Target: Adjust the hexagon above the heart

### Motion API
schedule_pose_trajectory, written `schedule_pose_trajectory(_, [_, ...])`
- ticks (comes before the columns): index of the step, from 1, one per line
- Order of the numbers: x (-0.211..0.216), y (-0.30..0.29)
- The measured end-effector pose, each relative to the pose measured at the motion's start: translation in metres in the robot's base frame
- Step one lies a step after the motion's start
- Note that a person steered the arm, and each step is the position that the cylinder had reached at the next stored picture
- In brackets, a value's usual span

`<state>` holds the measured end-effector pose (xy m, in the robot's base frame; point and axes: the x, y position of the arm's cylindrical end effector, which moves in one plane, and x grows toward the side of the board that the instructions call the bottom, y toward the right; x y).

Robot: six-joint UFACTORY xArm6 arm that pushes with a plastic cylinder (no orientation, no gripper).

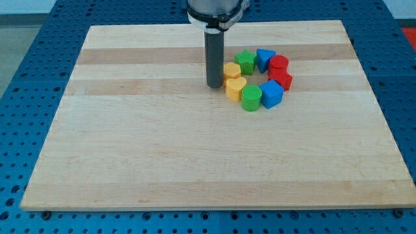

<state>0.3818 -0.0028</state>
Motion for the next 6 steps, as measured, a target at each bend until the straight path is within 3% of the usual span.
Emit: schedule_pose_trajectory(6, [-0.0001,0.0012])
